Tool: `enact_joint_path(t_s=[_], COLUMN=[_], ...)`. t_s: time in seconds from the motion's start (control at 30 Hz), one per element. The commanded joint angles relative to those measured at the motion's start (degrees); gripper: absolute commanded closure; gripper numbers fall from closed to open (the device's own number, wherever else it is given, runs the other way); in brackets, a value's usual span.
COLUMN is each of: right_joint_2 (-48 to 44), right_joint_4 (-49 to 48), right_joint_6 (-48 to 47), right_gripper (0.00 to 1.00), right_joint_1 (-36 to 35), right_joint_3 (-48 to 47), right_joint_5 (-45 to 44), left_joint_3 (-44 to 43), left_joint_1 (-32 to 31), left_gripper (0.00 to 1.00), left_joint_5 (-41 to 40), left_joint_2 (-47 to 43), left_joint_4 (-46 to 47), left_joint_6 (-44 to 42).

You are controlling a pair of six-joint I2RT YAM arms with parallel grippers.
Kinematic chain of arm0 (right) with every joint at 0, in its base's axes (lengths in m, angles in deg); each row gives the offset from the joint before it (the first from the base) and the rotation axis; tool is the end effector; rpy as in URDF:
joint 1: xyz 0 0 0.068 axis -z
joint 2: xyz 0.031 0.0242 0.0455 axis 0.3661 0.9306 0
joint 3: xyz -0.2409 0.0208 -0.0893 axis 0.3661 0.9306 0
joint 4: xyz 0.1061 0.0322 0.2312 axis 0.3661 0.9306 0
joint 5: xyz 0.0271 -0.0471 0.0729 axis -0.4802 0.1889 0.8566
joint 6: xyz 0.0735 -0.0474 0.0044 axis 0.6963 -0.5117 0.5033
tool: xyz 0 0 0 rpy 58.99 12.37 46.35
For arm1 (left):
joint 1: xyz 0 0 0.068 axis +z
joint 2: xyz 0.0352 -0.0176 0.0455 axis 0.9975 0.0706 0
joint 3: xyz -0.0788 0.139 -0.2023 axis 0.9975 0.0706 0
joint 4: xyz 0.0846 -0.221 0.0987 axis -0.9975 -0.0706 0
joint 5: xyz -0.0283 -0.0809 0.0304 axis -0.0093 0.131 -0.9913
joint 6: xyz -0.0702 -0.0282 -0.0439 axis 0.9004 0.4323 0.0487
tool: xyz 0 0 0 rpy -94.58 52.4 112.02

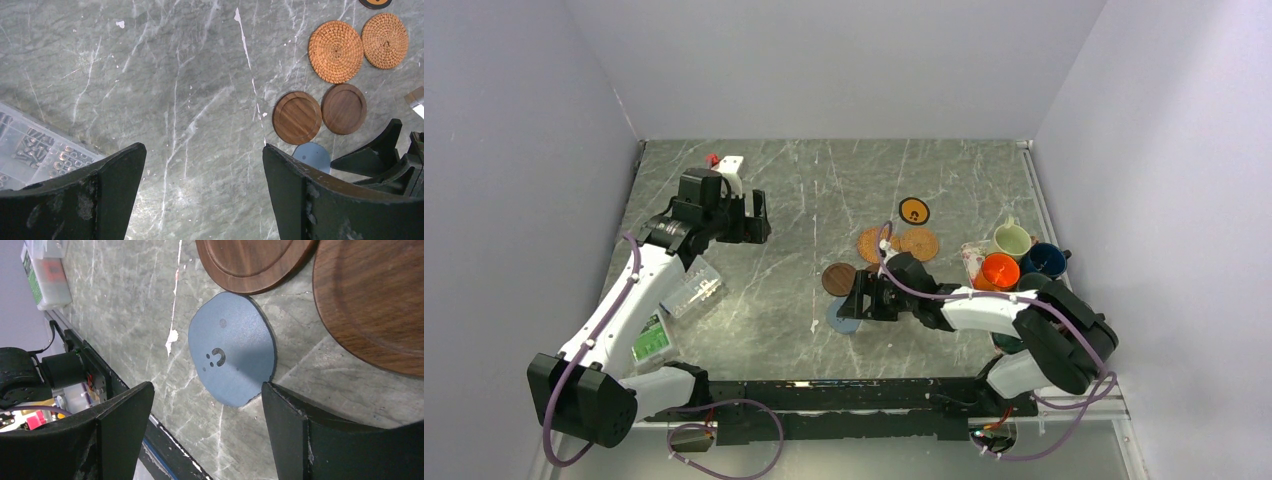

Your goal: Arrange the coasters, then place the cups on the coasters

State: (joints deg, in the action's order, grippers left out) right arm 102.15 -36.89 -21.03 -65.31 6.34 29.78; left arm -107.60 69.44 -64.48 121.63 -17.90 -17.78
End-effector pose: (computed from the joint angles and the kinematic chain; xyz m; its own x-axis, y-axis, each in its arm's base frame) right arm 0.1906 0.2143 0.1068 -0.9214 0.0853 -0.3791 -0.2178 0.6947 0.6855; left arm 0.2707 -0.0856 0.2870 -0.6677 -0.0312 -0.7438 0.1896 0.9590 -0.2105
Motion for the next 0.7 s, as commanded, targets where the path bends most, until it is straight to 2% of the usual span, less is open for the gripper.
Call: enact_joint_path(t_s=[0.0,0.17,0.3,0.4,0.53,0.67], right_joint_2=[1.6,-0.8,-5.0,-10.0,-14.2,-15.8], right_joint_4=[2.6,5.5,12.9,22.5,39.4,50.3], right_joint_6=[0.0,-0.4,-2.7,-5.5,-10.1,-15.4], right_gripper=[0.16,0.15,0.10,0.08,0.06,0.05], right_joint_1=[-1.1,-1.1,-1.1,-1.1,-0.3,5.5], right_joint_3=[-0.9,-1.3,-4.8,-9.4,-18.5,-27.7], right_joint_5=[-1.5,-3.4,-6.1,-10.3,-21.1,-27.2], left_joint_3=[0.2,0.2,0.3,0.6,0.8,1.0], left_joint_1=[0.3,0.3,0.3,0.3,0.3,0.3], left_gripper=[0.07,0.07,0.07,0.07,0.07,0.07], left_joint_5=[-0.3,-0.2,-0.8,-1.3,-1.6,-1.9], left_joint_2=[-1.5,-1.5,-2.1,-2.6,-2.7,-2.5], left_joint_4=[1.5,1.5,1.7,2.0,2.1,2.2], left_joint_6=[-1.1,-1.1,-0.9,-0.8,-0.8,-0.7])
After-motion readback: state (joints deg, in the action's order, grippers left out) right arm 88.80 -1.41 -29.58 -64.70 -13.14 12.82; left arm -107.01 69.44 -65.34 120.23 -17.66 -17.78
